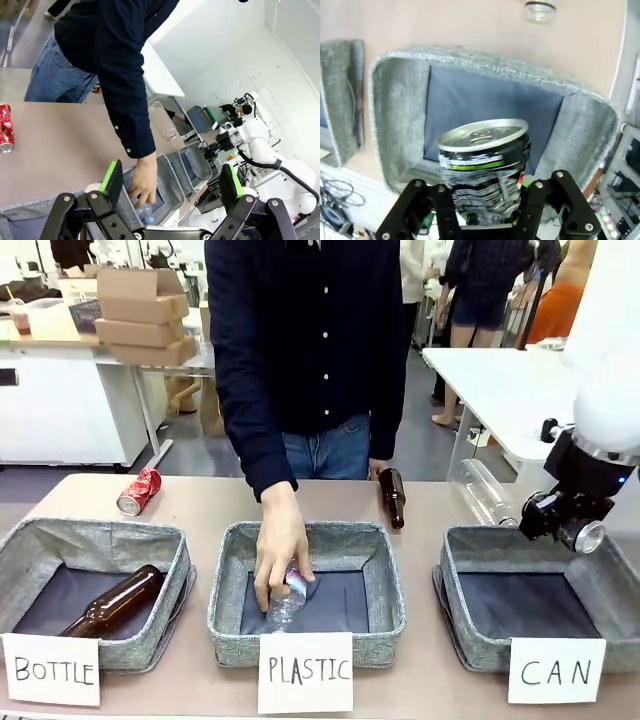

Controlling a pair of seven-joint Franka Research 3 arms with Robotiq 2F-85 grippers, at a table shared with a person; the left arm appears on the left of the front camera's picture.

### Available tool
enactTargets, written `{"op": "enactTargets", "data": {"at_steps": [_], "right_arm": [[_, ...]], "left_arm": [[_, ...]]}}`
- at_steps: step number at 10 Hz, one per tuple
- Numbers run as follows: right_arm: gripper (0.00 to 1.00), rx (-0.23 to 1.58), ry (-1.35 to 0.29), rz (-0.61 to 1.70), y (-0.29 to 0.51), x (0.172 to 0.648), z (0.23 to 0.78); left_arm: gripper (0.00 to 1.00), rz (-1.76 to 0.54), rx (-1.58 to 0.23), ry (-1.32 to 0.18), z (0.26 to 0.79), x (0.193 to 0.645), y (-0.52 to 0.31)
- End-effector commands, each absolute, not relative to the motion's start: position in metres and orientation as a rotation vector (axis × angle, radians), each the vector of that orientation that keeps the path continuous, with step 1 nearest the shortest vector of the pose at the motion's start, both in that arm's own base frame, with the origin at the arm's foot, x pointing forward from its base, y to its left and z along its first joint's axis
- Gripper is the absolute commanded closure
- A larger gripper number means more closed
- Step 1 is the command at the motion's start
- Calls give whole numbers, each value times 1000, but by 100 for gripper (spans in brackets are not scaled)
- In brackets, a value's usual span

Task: Sort the can waste into the basket.
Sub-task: Pick up the can waste from the table and place it in the right Fabric basket.

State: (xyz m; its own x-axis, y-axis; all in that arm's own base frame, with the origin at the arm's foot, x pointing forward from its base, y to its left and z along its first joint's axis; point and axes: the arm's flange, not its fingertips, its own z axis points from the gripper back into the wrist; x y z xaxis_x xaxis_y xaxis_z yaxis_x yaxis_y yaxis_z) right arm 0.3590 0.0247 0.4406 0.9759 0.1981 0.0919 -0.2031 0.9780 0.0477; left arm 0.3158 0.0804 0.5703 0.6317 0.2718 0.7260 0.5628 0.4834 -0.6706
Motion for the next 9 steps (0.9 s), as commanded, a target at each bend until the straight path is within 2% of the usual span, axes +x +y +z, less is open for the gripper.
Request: {"op": "enactTargets", "data": {"at_steps": [1, 2, 4, 5, 7, 9], "right_arm": [[44, 53, -107, 206, 27, 360, 448], [0, 55, -114, 195, 28, 360, 448], [0, 58, -116, 172, 28, 360, 448], [21, 54, -108, 153, 28, 361, 447], [0, 52, -108, 159, 29, 361, 446], [0, 64, -122, 152, 29, 362, 446]], "left_arm": [[0, -227, -1100, -938, 571, 318, 79], [0, -227, -1100, -938, 571, 318, 79], [0, -227, -1100, -938, 571, 318, 79], [0, -227, -1100, -938, 571, 318, 79], [0, -227, -1100, -938, 571, 318, 79], [0, -227, -1100, -938, 571, 318, 79]]}}
